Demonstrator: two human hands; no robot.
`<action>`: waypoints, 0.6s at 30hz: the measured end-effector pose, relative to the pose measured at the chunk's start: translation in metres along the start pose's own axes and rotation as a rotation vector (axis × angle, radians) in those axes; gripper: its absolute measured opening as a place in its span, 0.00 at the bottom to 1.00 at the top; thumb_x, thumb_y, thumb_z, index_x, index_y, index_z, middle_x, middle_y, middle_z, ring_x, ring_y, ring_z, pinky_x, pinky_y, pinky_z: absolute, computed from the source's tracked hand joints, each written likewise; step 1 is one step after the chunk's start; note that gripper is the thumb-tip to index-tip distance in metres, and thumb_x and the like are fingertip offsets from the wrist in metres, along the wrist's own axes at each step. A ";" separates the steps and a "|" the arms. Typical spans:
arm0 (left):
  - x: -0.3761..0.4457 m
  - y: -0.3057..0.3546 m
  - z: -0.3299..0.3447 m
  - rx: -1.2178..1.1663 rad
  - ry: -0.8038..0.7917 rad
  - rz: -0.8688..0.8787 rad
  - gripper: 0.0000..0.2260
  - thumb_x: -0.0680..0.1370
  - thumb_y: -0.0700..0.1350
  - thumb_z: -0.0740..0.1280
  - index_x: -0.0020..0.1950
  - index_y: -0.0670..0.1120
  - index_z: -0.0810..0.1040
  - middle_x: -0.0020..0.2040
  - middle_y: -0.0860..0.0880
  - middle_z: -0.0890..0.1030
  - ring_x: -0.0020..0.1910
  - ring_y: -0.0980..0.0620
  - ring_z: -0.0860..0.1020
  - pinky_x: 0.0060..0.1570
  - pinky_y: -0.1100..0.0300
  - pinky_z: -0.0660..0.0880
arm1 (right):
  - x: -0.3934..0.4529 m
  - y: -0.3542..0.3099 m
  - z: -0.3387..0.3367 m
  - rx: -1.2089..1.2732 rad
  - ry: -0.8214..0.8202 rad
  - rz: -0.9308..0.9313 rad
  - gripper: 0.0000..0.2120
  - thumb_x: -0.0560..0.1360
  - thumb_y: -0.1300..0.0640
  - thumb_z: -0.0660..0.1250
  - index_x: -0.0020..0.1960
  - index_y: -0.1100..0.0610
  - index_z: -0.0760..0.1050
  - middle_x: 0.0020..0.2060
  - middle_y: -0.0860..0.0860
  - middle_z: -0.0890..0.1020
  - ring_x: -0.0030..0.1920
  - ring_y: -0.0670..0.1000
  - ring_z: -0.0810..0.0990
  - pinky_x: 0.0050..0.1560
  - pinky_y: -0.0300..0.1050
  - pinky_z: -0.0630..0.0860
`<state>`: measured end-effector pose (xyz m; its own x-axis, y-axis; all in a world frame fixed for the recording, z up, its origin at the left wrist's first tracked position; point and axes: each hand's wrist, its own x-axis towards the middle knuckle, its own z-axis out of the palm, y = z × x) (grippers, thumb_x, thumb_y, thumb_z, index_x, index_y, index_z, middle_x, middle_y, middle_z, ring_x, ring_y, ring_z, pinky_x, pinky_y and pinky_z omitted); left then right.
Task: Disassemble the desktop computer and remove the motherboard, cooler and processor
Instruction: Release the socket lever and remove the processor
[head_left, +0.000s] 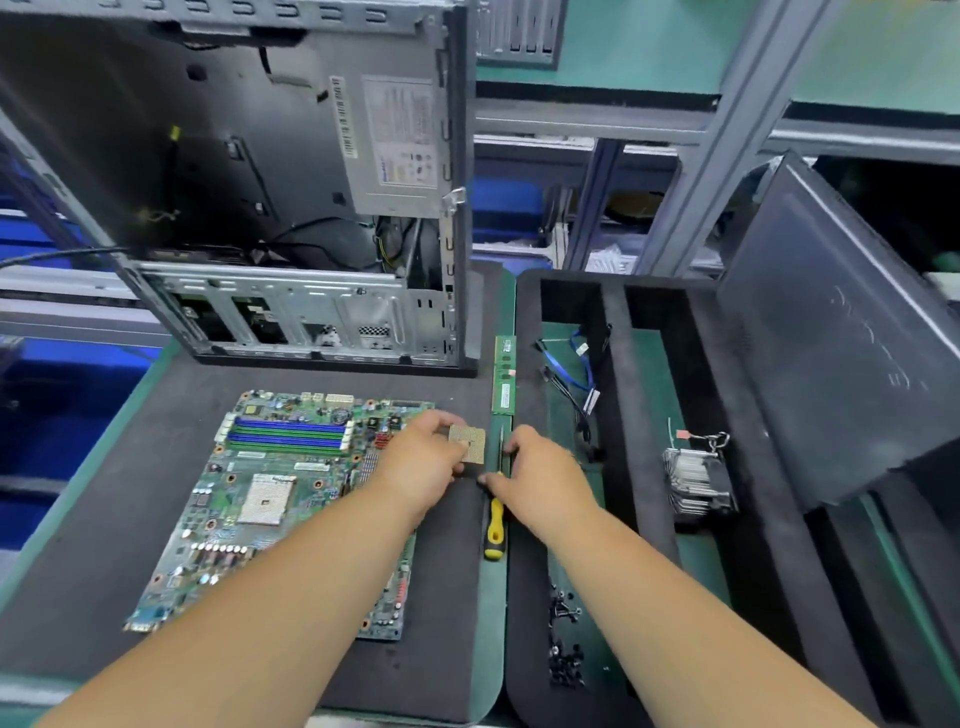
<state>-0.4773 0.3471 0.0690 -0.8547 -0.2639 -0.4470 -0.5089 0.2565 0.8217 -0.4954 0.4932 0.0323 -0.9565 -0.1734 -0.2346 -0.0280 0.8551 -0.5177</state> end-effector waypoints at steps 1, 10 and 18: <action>0.000 0.000 0.002 0.011 0.003 0.021 0.12 0.76 0.34 0.63 0.55 0.47 0.77 0.45 0.47 0.80 0.35 0.52 0.77 0.38 0.58 0.74 | 0.001 -0.001 0.002 -0.019 0.011 -0.011 0.20 0.70 0.43 0.73 0.54 0.51 0.69 0.40 0.48 0.77 0.43 0.52 0.76 0.37 0.45 0.68; 0.009 -0.002 0.021 0.176 -0.034 0.165 0.14 0.74 0.39 0.70 0.57 0.50 0.75 0.43 0.47 0.80 0.42 0.49 0.79 0.43 0.58 0.74 | 0.008 0.018 -0.023 0.311 -0.012 0.211 0.03 0.71 0.52 0.65 0.45 0.49 0.73 0.38 0.46 0.80 0.38 0.49 0.77 0.40 0.45 0.74; 0.037 -0.002 0.047 0.631 0.057 0.412 0.20 0.69 0.46 0.76 0.58 0.56 0.75 0.54 0.52 0.75 0.57 0.48 0.71 0.56 0.57 0.70 | 0.012 0.039 -0.039 0.362 -0.020 0.223 0.09 0.79 0.52 0.59 0.47 0.55 0.73 0.29 0.48 0.72 0.28 0.49 0.68 0.32 0.44 0.65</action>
<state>-0.5126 0.3809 0.0343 -0.9906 -0.0753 -0.1146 -0.1265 0.8238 0.5526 -0.5198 0.5433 0.0417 -0.9216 -0.0162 -0.3878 0.2862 0.6465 -0.7072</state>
